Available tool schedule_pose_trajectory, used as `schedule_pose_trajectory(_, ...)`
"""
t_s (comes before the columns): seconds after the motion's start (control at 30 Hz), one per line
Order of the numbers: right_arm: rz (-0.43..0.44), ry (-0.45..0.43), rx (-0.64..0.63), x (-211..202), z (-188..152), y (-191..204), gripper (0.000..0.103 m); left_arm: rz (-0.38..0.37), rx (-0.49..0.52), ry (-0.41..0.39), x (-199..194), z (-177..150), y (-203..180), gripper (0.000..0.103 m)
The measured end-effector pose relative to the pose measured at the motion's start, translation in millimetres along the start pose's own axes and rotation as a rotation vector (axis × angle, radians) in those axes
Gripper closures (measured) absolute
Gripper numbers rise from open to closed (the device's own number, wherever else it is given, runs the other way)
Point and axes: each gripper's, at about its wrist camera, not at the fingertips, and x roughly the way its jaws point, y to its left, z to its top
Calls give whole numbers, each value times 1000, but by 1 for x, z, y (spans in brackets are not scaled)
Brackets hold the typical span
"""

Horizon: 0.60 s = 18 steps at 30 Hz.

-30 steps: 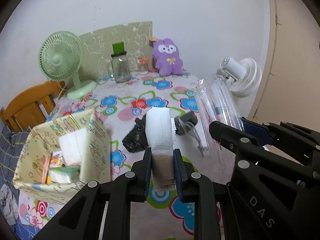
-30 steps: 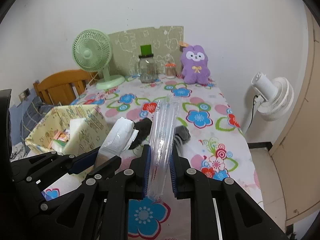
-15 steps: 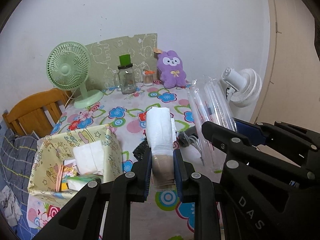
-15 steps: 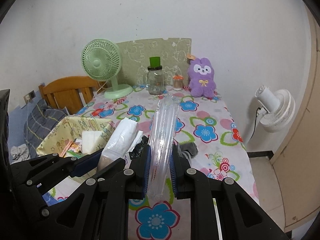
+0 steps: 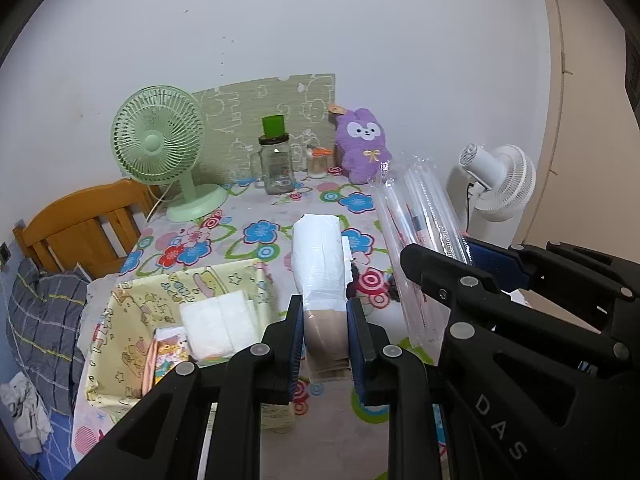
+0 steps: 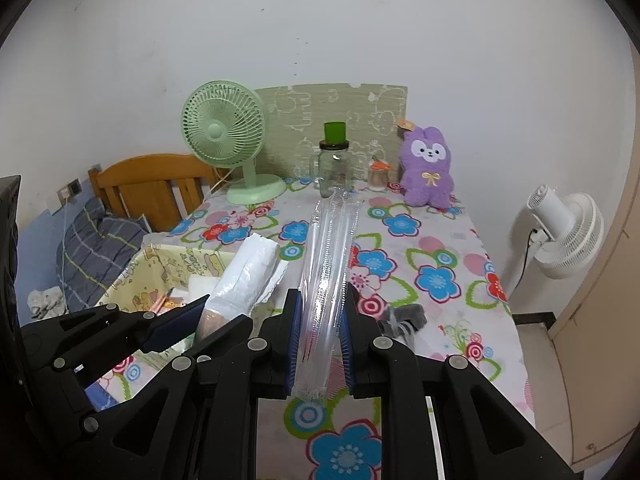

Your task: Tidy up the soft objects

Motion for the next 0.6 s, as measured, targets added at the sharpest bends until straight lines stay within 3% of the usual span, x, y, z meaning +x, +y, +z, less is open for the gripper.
schedule_pose_trajectory(0.6, 81, 27, -31, 46, 16, 49, 82, 57, -48, 21, 19, -2, 61, 83)
